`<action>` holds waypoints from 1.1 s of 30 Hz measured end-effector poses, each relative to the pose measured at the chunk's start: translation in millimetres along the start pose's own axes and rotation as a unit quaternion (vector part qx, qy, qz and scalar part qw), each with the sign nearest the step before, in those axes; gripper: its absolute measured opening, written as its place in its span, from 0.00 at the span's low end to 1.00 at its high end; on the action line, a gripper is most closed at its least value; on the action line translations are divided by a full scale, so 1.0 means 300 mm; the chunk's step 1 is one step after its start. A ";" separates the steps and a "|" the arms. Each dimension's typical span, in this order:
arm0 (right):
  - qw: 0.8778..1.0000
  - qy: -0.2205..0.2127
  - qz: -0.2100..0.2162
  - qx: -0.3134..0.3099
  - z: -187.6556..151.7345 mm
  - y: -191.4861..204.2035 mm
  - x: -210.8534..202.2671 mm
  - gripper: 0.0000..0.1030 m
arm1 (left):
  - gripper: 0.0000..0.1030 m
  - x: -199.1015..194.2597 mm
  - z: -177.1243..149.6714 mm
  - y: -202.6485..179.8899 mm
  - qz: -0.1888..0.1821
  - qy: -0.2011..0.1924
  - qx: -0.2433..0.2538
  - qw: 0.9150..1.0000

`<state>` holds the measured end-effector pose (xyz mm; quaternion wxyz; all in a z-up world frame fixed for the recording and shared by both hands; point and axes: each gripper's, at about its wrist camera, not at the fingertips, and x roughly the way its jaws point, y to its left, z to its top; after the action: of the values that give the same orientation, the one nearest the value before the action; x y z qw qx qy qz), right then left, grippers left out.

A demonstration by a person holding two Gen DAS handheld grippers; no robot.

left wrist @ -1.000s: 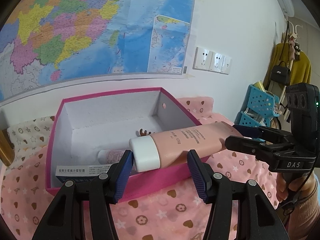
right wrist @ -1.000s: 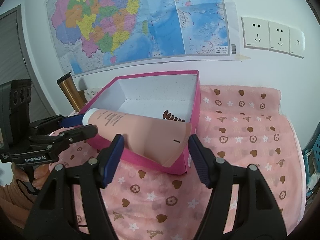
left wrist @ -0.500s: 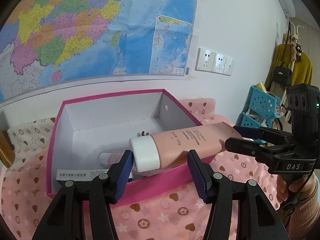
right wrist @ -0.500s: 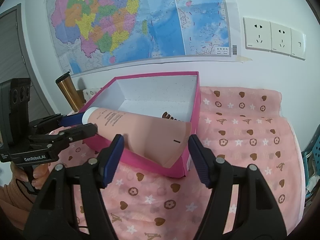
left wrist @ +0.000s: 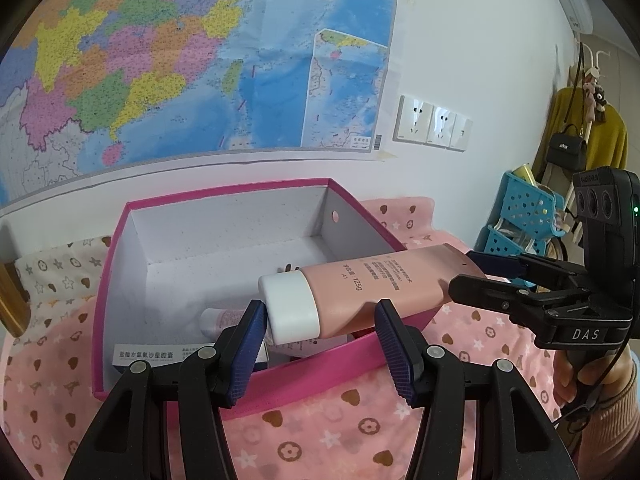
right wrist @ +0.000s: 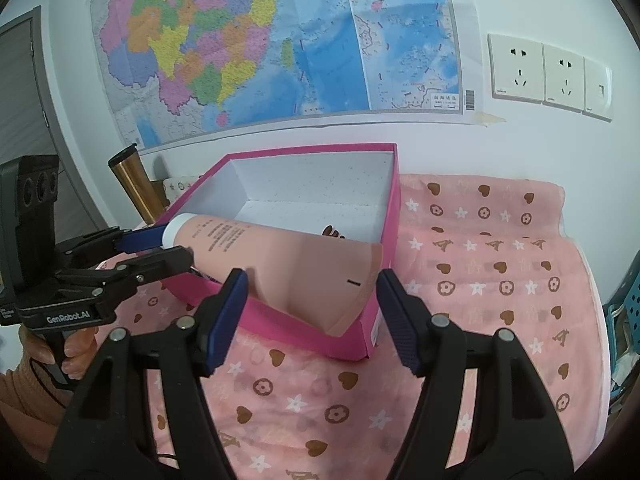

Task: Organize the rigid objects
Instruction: 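Lower the peach tube into the magenta box with both grippers, then open both grippers to release the peach tube inside the box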

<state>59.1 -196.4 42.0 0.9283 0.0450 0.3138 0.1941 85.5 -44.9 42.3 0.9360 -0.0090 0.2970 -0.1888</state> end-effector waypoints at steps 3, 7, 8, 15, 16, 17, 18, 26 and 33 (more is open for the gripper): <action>1.000 0.001 0.000 0.000 0.002 -0.003 0.005 0.67 | 0.55 0.007 0.000 0.001 0.000 0.002 -0.001 1.000; 1.000 0.002 0.000 0.000 0.002 -0.006 0.011 0.66 | 0.55 0.009 0.000 0.000 0.001 0.003 -0.001 1.000; 1.000 0.002 0.000 0.000 0.002 -0.006 0.011 0.67 | 0.55 0.012 0.001 0.001 0.002 0.004 -0.001 1.000; 1.000 0.004 -0.001 0.000 0.005 -0.010 0.019 0.67 | 0.55 0.028 0.003 0.001 0.005 0.007 -0.002 1.000; 1.000 0.004 -0.001 0.001 0.007 -0.012 0.023 0.67 | 0.55 0.032 0.004 0.002 0.006 0.009 -0.003 1.000; 1.000 0.005 -0.002 0.000 0.009 -0.015 0.028 0.67 | 0.55 0.036 0.004 0.003 0.006 0.010 -0.003 1.000; 1.000 0.006 -0.003 0.000 0.010 -0.014 0.032 0.67 | 0.55 0.040 0.004 0.004 0.007 0.011 -0.003 1.000; 1.000 0.013 -0.005 -0.005 0.020 -0.016 0.069 0.66 | 0.55 0.076 0.007 0.027 0.016 0.022 -0.012 1.000; 1.000 0.021 -0.008 -0.006 0.022 -0.013 0.102 0.66 | 0.55 0.094 0.011 0.043 0.020 0.028 -0.014 0.999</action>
<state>86.7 -187.7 29.3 0.9231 0.0331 0.3328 0.1898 113.2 -43.3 27.8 0.9309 -0.0107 0.3255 -0.1657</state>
